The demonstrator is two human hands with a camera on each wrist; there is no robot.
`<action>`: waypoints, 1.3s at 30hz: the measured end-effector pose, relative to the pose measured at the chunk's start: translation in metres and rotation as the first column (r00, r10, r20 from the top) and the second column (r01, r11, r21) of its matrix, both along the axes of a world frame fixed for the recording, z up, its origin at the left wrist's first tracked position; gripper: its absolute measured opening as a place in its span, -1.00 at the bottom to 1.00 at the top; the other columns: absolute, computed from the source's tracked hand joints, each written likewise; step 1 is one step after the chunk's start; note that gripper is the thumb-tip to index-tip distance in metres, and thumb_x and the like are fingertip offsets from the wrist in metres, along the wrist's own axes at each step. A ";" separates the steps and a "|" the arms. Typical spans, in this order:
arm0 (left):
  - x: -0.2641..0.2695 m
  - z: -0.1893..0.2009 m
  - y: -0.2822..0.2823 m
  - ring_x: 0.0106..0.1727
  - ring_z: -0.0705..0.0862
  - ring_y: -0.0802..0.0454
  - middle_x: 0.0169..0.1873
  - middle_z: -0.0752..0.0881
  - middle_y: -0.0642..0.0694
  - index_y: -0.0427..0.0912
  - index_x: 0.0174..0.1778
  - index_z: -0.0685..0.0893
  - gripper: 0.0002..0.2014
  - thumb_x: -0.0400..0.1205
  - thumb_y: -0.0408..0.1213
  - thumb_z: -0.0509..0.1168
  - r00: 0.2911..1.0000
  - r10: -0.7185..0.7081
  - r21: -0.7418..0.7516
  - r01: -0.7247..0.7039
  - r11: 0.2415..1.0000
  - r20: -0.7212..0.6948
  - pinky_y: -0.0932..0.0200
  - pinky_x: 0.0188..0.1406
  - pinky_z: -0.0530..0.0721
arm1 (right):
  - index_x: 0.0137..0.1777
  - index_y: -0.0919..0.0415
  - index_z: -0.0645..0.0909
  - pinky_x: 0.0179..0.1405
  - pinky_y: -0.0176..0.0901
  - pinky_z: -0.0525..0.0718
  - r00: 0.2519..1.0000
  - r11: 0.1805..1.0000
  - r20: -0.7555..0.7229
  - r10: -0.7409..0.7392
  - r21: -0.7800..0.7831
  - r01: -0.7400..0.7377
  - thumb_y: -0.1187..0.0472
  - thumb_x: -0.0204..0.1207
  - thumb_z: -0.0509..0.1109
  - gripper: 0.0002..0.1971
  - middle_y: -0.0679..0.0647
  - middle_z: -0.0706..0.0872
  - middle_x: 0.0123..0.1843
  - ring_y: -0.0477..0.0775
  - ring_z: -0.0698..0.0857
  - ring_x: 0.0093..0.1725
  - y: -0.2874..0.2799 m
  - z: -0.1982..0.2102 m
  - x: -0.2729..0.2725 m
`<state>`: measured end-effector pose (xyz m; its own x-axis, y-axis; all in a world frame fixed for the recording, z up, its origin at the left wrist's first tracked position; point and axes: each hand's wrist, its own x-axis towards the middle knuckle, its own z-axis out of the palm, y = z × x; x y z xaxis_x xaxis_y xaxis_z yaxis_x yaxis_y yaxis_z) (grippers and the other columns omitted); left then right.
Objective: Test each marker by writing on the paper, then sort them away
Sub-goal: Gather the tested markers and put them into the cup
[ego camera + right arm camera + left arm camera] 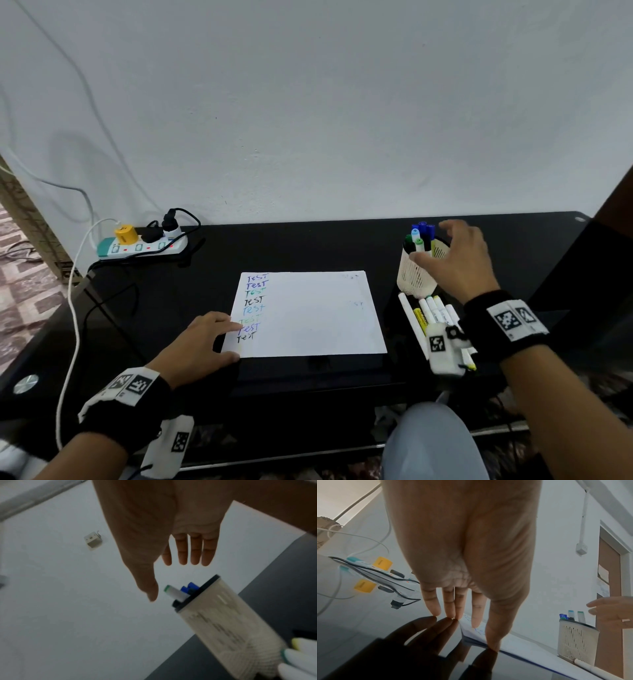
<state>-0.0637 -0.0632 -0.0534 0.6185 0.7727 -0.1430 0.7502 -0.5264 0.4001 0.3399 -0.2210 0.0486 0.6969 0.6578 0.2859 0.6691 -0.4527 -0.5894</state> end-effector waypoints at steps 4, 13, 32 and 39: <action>-0.001 0.001 -0.006 0.53 0.27 0.11 0.52 0.32 0.16 0.20 0.55 0.42 -0.33 0.51 0.13 0.44 1.000 0.028 0.001 -0.028 1.000 0.001 0.10 0.52 0.33 | 0.79 0.15 0.03 0.62 0.38 0.38 0.992 0.970 -0.129 -0.007 -0.244 -0.025 -0.11 0.25 0.77 0.25 0.32 0.18 0.74 0.42 0.29 0.69 0.015 -0.012 0.025; -0.016 -0.014 -0.024 0.72 -0.01 -0.03 0.71 0.06 0.03 0.14 0.70 0.15 -0.05 0.43 0.47 0.23 0.969 0.226 0.074 -0.219 0.973 -0.103 -0.18 0.64 0.11 | 0.75 0.31 0.13 0.51 0.23 0.49 0.995 0.980 -0.101 -0.022 -0.197 0.002 0.00 0.37 0.71 0.10 0.40 0.33 0.65 0.41 0.45 0.59 0.039 -0.029 0.037; -0.028 -0.041 -0.031 0.67 -0.42 0.10 0.71 -0.31 0.11 0.19 0.72 -0.15 0.29 0.02 0.70 -0.60 0.960 0.241 0.084 -0.231 0.969 -0.140 -0.16 0.65 -0.32 | 0.43 0.32 0.48 0.22 0.01 0.63 0.943 0.925 -0.085 0.322 -0.182 -0.333 -0.14 0.27 0.71 -0.15 0.26 0.59 0.36 0.26 0.63 0.34 0.237 -0.025 -0.079; -0.029 -0.041 -0.031 0.65 -0.50 0.09 0.68 -0.39 0.12 0.17 0.72 -0.22 0.18 0.13 0.65 -0.52 0.963 0.220 0.072 -0.211 0.975 -0.153 -0.16 0.64 -0.37 | 0.46 0.32 0.46 0.28 0.06 0.67 0.928 0.908 -0.099 0.359 -0.194 -0.372 -0.10 0.26 0.73 -0.13 0.26 0.59 0.36 0.27 0.64 0.35 0.266 -0.036 -0.095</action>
